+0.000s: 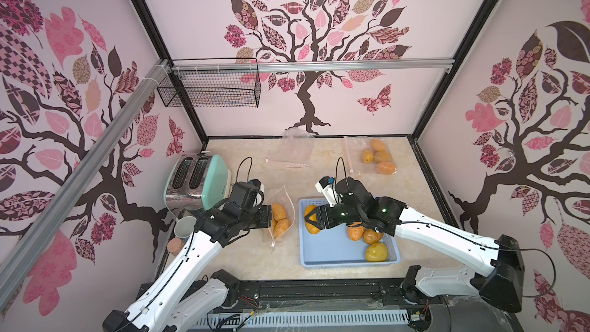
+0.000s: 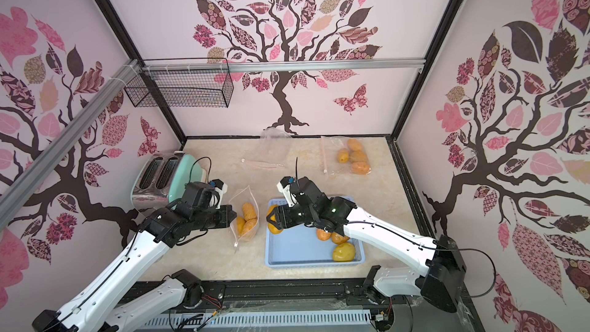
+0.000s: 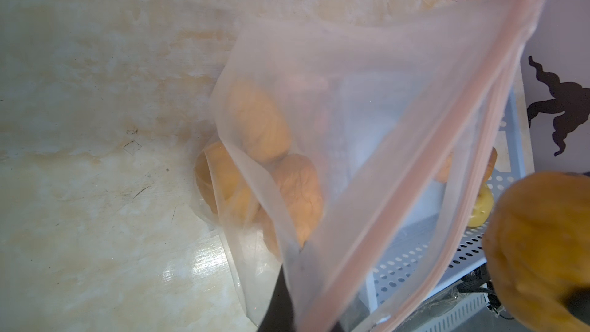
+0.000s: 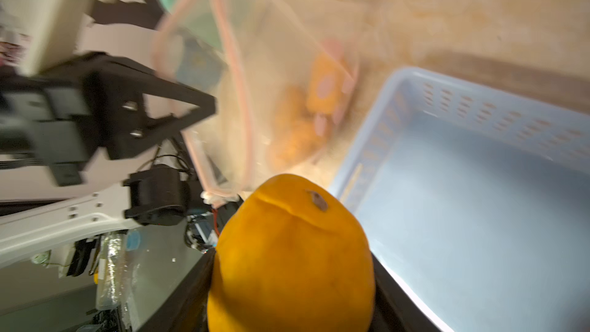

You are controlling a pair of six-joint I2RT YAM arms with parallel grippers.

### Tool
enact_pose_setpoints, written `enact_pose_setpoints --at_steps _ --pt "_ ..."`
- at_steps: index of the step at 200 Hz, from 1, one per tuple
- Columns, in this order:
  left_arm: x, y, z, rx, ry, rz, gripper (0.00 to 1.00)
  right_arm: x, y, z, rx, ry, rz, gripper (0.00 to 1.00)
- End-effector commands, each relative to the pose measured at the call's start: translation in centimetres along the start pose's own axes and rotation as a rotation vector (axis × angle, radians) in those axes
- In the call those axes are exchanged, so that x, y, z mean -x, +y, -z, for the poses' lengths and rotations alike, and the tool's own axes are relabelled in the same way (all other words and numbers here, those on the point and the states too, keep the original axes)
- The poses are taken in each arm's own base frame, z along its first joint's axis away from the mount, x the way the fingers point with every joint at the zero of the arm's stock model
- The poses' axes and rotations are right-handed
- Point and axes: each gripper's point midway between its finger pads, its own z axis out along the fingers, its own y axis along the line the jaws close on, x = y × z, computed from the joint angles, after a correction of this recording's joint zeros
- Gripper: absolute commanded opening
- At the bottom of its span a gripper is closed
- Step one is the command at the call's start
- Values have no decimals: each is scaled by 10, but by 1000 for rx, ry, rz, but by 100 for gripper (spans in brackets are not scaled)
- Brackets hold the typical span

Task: Put the potatoes into a zipper bag and zip it
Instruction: Pick up the potato from the basket, then place the potato into the zipper food storage bag.

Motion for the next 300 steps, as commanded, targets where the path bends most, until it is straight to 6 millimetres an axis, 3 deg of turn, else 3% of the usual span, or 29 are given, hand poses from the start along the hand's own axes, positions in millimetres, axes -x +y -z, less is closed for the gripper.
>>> enact_pose_setpoints --at_steps 1,36,68,100,159,187,243,282,300 --pt "-3 3 -3 4 -11 6 0 34 43 3 129 -94 18 56" --pt "-2 3 -3 6 -10 1 0 52 65 -18 210 -111 3 55" --pt "-2 3 -2 6 -13 2 0 56 65 -44 191 -100 3 56" --pt "-3 3 -4 4 -3 4 0 62 53 -65 100 -92 20 58" --pt "-2 2 -2 -1 -13 2 0 58 11 -91 -95 -80 31 63" --pt "-3 2 -3 0 -12 -2 0 55 9 -99 -104 -61 36 69" --pt "-3 2 -3 2 -10 0 0 58 24 -87 -59 -61 79 76" --pt "-3 1 -3 -4 -5 -2 0 61 42 -58 -2 -91 232 77" --pt "-4 0 -4 -1 13 -19 0 62 40 -41 -23 -133 345 81"
